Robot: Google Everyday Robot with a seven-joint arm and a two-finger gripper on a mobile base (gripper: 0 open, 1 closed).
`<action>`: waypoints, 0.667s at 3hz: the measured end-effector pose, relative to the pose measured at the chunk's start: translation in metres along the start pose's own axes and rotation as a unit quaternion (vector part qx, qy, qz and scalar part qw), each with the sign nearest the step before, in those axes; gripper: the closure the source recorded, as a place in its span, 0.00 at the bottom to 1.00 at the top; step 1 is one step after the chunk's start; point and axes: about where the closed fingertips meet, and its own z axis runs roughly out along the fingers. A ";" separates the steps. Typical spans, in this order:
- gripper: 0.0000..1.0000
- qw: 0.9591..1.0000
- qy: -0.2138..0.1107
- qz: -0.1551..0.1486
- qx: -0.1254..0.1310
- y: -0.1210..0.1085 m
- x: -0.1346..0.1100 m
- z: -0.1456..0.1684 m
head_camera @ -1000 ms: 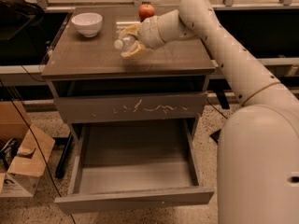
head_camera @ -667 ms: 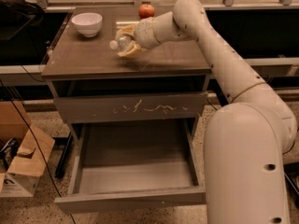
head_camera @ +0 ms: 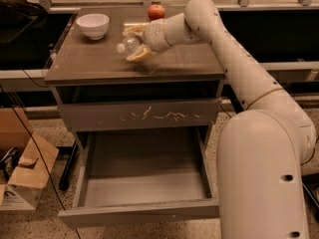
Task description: Pick water bottle from middle drawer and place on counter
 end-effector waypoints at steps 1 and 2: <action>0.00 1.000 0.000 0.000 0.000 0.000 0.000 0.000; 0.00 1.000 0.000 0.000 0.000 0.000 0.000 0.000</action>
Offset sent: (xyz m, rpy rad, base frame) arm 0.0000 0.0000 0.0000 0.0000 0.0000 0.0000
